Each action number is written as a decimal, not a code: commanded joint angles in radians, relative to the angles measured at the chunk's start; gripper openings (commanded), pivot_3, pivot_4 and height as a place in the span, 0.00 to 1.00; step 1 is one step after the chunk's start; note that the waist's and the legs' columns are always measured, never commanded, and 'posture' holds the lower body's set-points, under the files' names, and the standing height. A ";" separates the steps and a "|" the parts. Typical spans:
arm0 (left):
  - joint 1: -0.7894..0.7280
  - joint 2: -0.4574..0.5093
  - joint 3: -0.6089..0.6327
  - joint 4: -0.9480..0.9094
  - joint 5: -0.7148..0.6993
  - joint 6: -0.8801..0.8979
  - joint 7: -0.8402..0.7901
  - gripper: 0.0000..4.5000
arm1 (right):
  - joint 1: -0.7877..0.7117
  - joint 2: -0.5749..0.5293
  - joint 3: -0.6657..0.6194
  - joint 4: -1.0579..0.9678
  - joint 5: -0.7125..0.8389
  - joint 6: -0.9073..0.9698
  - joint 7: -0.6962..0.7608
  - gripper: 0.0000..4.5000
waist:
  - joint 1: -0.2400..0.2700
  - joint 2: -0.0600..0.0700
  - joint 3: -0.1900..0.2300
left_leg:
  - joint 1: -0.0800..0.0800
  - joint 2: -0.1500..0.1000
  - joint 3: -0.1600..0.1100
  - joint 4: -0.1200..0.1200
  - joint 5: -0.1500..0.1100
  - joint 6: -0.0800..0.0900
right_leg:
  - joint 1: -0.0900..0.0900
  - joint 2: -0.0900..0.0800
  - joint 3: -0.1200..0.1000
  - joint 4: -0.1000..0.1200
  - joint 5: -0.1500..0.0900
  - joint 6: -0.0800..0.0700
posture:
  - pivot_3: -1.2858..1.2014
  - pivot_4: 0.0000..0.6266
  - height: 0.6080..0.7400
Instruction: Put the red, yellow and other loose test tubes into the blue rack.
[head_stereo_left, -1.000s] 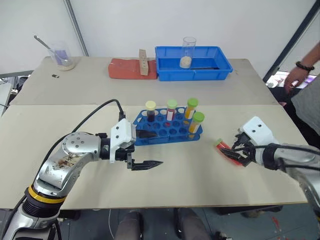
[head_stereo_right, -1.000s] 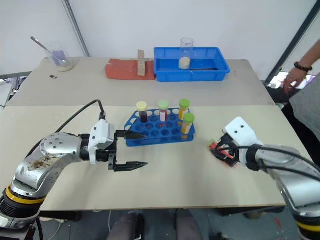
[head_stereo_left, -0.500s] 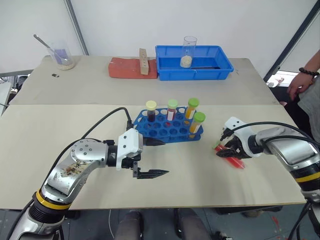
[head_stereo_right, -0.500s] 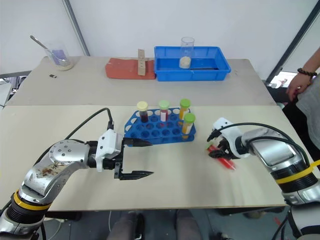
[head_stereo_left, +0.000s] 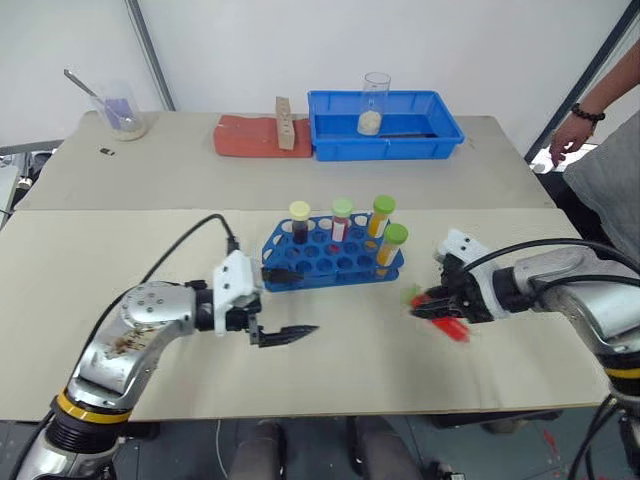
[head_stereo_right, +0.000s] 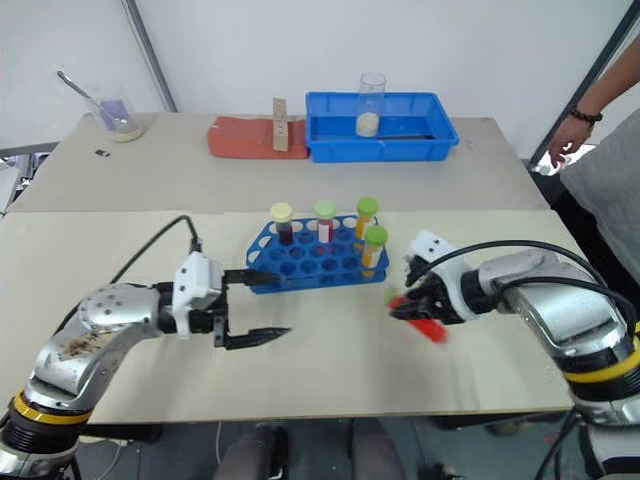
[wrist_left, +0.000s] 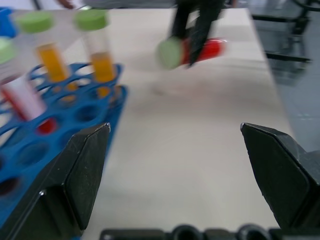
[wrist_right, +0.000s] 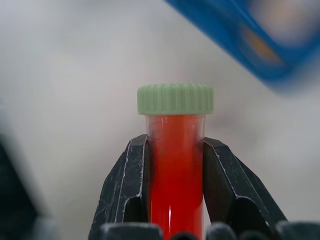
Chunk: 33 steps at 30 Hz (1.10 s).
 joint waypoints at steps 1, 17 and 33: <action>-0.002 -0.001 0.079 0.009 -0.033 -0.027 0.012 1.00 | 0.084 0.215 -0.148 -0.109 0.076 -0.124 -0.137 0.23 | 0.005 -0.001 -0.001 | 0.000 0.000 0.000 0.000 0.000 0.000 | 0.000 0.000 -0.001 0.000 0.000 0.000 | 0.52 0.24 1.00; -0.029 0.015 0.137 0.029 -0.144 0.028 -0.033 1.00 | 0.213 0.774 0.053 0.203 -0.348 -1.054 -0.544 0.23 | 0.008 -0.001 -0.001 | 0.000 -0.001 0.001 0.000 0.000 0.000 | -0.001 -0.001 -0.001 0.000 0.004 -0.007 | 0.52 0.24 1.00; -0.054 0.038 0.109 0.019 -0.155 0.063 -0.072 1.00 | 0.183 0.838 0.054 0.434 -0.437 -1.338 -0.662 0.23 | -0.011 -0.001 -0.001 | 0.000 0.001 0.001 -0.001 0.000 0.000 | -0.001 0.000 -0.001 0.001 0.003 -0.009 | 0.52 0.24 1.00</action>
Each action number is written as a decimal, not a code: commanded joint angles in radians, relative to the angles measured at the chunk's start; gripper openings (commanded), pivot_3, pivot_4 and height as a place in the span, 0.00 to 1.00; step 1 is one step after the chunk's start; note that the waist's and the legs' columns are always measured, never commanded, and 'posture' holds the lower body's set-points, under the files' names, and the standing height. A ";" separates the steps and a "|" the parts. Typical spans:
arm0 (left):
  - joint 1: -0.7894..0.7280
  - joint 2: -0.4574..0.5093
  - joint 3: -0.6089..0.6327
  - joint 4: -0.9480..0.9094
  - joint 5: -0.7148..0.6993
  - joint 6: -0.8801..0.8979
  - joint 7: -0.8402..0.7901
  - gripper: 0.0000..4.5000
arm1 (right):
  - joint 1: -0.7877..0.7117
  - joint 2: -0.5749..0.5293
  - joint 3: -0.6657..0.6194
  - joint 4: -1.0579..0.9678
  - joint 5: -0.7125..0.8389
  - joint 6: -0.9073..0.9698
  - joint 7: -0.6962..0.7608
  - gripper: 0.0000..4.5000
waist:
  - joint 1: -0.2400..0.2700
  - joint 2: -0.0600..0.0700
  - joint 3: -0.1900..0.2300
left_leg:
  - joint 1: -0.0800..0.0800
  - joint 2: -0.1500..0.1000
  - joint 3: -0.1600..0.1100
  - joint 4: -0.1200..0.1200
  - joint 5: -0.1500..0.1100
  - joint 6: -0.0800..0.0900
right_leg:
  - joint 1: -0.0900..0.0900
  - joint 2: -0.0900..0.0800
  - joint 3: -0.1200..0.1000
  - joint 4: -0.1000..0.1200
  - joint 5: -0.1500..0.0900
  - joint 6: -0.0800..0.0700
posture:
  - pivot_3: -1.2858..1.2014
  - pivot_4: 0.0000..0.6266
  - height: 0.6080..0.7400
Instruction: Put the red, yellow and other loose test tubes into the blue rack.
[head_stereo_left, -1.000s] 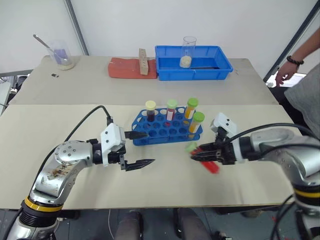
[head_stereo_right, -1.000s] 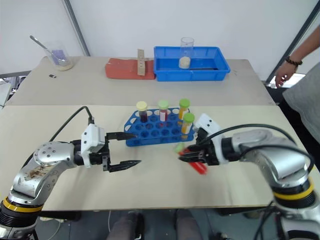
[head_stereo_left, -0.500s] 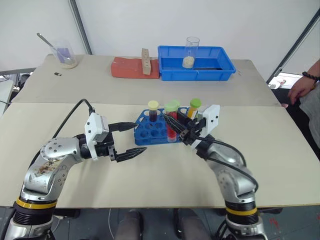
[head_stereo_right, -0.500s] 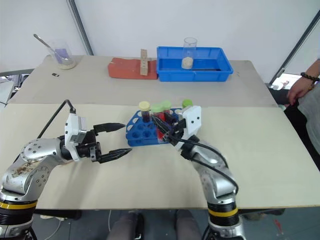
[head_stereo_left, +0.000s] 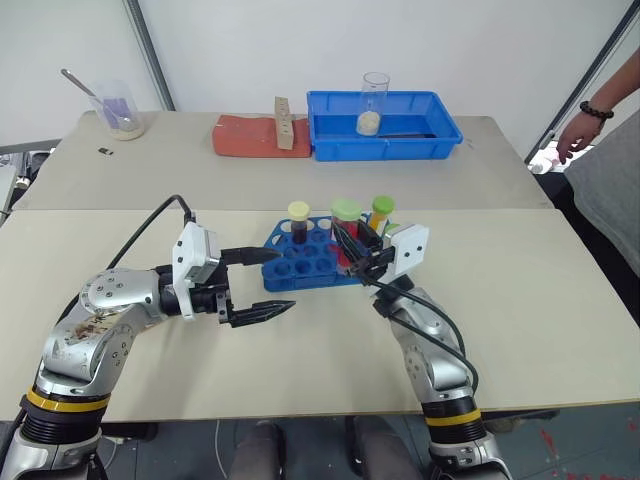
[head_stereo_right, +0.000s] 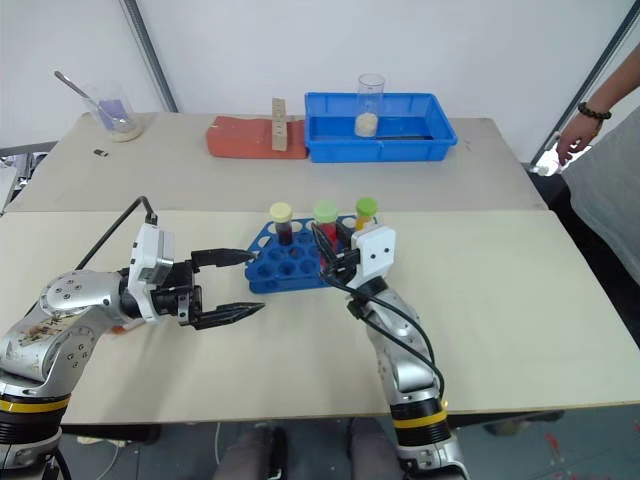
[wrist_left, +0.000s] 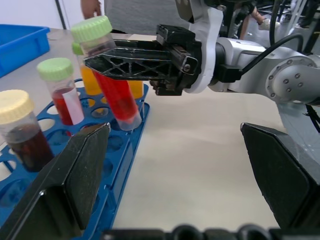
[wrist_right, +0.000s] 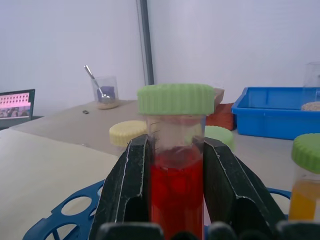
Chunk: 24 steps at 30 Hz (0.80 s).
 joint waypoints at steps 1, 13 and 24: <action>-0.019 0.008 0.002 -0.033 -0.010 -0.007 -0.005 1.00 | -0.020 0.005 0.000 0.022 -0.026 -0.075 -0.017 0.23 | -0.001 0.000 0.000 | 0.000 0.000 0.000 0.000 0.000 0.000 | 0.000 0.000 0.000 0.000 0.000 0.000 | 0.52 0.24 1.00; -0.020 0.004 0.001 -0.045 -0.020 0.007 0.010 1.00 | -0.022 0.037 0.015 0.132 -0.097 -0.212 -0.090 0.23 | 0.000 0.000 0.000 | 0.001 0.001 0.000 0.000 0.000 0.000 | 0.000 0.000 0.000 0.000 0.000 0.000 | 0.52 0.24 1.00; -0.027 0.011 0.019 -0.048 -0.025 0.036 0.052 1.00 | 0.006 0.051 0.028 0.161 -0.102 -0.296 -0.099 0.23 | 0.000 0.000 0.000 | 0.000 0.001 0.000 0.000 0.000 0.000 | 0.000 0.000 0.000 0.000 0.000 -0.001 | 0.52 0.24 1.00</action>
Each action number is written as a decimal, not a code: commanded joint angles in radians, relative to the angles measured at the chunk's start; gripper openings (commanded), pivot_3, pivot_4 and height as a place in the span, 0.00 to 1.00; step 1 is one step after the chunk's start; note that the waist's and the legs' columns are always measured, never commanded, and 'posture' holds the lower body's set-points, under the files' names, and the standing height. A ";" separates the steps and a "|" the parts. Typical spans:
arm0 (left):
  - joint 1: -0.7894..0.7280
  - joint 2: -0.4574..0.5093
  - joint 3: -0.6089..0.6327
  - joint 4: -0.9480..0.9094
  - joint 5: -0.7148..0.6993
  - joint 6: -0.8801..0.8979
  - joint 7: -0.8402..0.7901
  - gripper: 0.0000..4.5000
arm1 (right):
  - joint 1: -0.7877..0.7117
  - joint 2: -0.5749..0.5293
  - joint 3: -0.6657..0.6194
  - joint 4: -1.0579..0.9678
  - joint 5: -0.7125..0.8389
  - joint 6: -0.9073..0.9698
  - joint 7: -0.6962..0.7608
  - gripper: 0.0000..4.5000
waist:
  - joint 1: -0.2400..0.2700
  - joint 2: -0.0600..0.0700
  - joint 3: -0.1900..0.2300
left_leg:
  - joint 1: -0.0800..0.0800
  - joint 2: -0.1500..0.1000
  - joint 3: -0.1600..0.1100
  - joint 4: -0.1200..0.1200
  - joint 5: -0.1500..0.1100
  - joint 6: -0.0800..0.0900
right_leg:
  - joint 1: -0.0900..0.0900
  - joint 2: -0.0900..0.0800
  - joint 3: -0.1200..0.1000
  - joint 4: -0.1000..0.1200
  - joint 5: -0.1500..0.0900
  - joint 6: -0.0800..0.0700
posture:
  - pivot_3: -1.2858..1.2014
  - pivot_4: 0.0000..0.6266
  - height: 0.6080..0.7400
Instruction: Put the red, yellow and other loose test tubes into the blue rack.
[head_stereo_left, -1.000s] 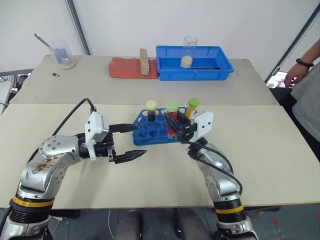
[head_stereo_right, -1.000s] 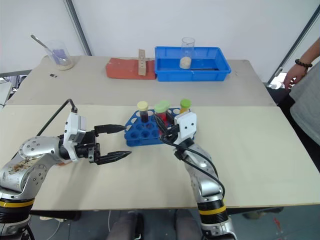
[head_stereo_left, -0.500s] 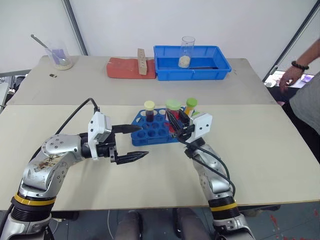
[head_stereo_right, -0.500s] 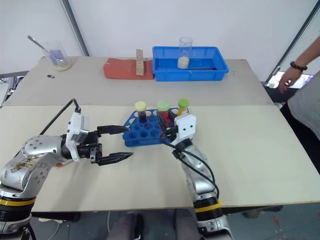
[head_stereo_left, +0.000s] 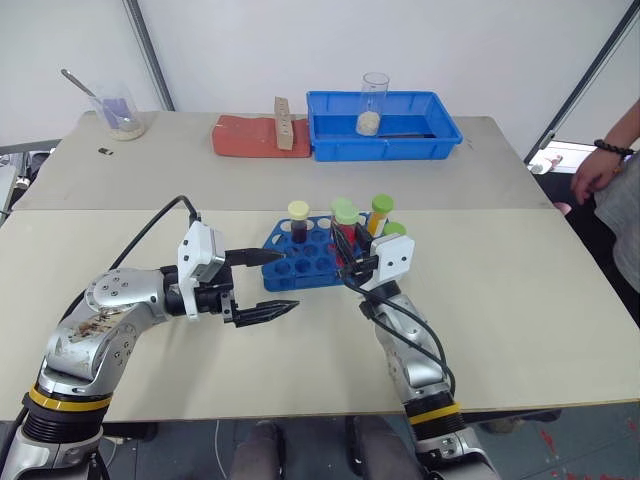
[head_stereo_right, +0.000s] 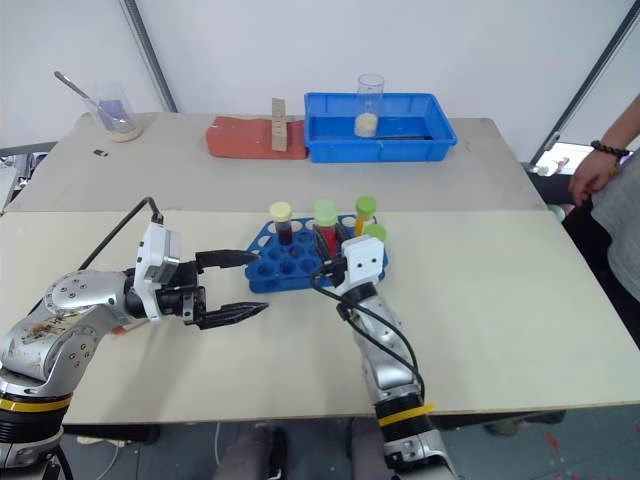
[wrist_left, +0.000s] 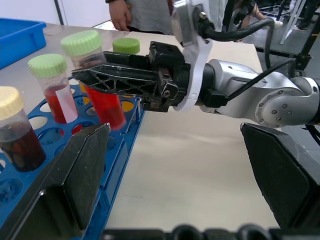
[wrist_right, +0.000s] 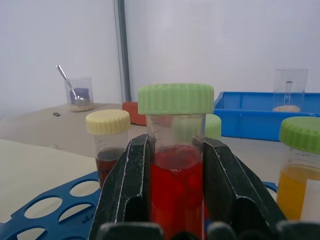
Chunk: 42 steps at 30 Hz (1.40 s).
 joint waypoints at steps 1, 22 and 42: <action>-0.019 0.010 0.029 -0.033 -0.011 -0.004 0.016 1.00 | 0.011 -0.002 0.005 -0.034 0.010 -0.055 0.013 0.23 | 0.000 0.000 0.000 | 0.000 0.000 0.000 0.000 0.000 0.000 | 0.000 0.000 0.000 0.000 0.000 0.000 | 0.52 0.24 1.00; -0.046 0.614 -0.050 0.169 0.292 0.090 -0.166 1.00 | 0.052 -0.649 0.066 -0.710 0.423 0.719 0.650 0.76 | 0.006 -0.001 0.001 | 0.008 0.004 0.004 -0.005 0.000 0.000 | 0.000 0.002 0.000 0.005 -0.013 -0.008 | 0.52 0.24 1.00; -0.178 0.467 -0.283 0.427 0.547 0.063 -0.185 1.00 | -0.130 -0.728 0.048 -0.772 0.604 1.098 0.646 0.76 | 0.031 -0.002 0.001 | 0.008 0.008 0.002 -0.006 0.000 0.000 | -0.004 0.010 0.000 0.013 -0.017 -0.014 | 0.52 0.24 1.00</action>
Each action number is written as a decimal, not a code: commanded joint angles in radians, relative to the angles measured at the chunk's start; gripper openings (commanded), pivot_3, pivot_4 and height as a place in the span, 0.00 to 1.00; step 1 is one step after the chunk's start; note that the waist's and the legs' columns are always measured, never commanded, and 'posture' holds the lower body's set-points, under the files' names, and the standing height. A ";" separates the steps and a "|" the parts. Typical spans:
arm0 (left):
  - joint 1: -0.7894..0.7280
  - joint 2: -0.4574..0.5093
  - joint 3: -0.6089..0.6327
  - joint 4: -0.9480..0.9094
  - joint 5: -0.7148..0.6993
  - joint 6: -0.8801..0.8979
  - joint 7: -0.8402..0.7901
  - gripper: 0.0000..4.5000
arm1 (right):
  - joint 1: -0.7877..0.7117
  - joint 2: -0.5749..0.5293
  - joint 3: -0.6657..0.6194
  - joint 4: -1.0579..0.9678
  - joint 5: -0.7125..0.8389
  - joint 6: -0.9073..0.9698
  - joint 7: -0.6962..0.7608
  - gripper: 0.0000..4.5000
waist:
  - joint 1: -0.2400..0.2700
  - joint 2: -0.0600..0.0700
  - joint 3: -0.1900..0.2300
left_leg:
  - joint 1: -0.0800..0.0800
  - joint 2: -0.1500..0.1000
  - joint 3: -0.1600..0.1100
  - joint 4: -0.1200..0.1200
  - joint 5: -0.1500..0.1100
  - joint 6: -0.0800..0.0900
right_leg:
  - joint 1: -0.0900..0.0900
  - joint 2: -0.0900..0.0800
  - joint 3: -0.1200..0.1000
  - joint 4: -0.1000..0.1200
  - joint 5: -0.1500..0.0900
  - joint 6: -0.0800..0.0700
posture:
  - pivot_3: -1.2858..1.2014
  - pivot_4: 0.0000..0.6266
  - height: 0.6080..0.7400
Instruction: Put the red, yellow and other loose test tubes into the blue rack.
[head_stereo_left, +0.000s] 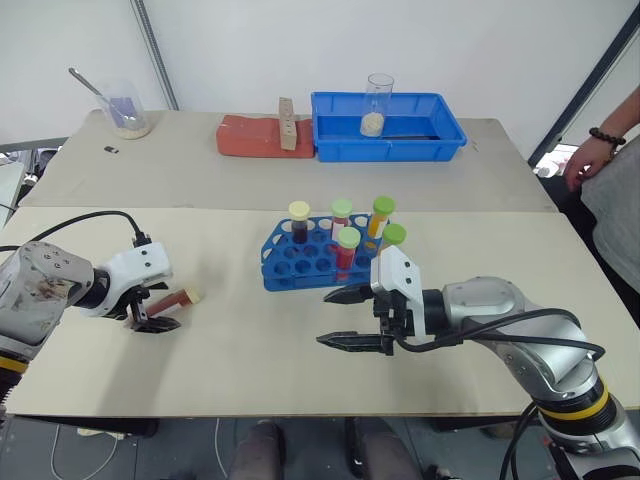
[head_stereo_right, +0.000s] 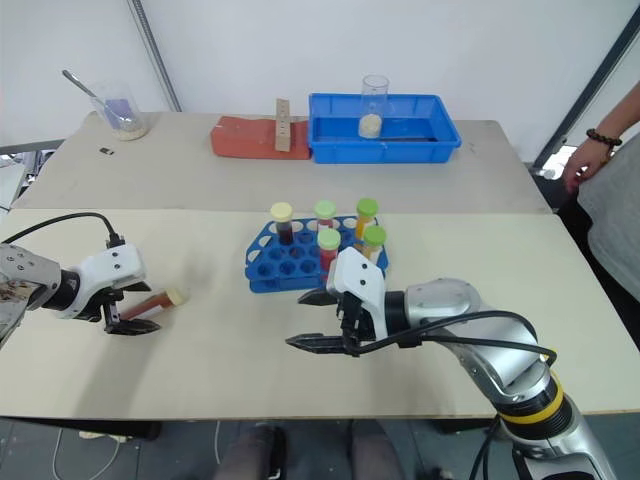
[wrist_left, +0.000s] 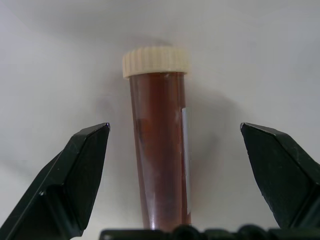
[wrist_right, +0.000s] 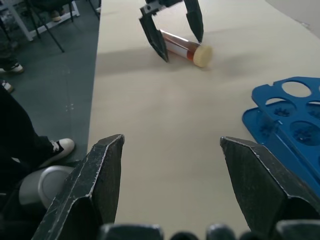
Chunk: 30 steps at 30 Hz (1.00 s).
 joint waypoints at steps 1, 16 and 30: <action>-0.046 -0.006 -0.009 0.019 0.037 -0.006 -0.021 1.00 | 0.003 -0.007 -0.056 -0.050 0.058 0.033 -0.016 0.76 | 0.000 0.000 0.000 | 0.000 0.000 0.000 0.000 0.000 0.000 | 0.000 0.000 0.000 0.000 0.000 0.000 | 0.52 0.24 1.00; -0.175 -0.107 -0.103 0.175 0.151 -0.076 -0.102 0.19 | -0.033 -0.058 -0.153 -0.064 0.216 0.158 -0.059 0.77 | 0.001 0.000 0.000 | 0.001 0.000 -0.001 0.002 0.000 0.000 | 0.001 0.000 0.000 0.001 0.001 0.002 | 0.52 0.24 1.00; -0.237 -0.478 0.312 -0.204 -0.331 0.193 0.125 0.19 | 0.129 -0.170 -0.284 -0.121 0.137 -0.068 -0.002 0.77 | 0.007 -0.001 0.000 | -0.008 -0.002 -0.006 0.010 0.000 0.000 | 0.002 0.000 0.001 -0.002 0.007 0.013 | 0.52 0.24 1.00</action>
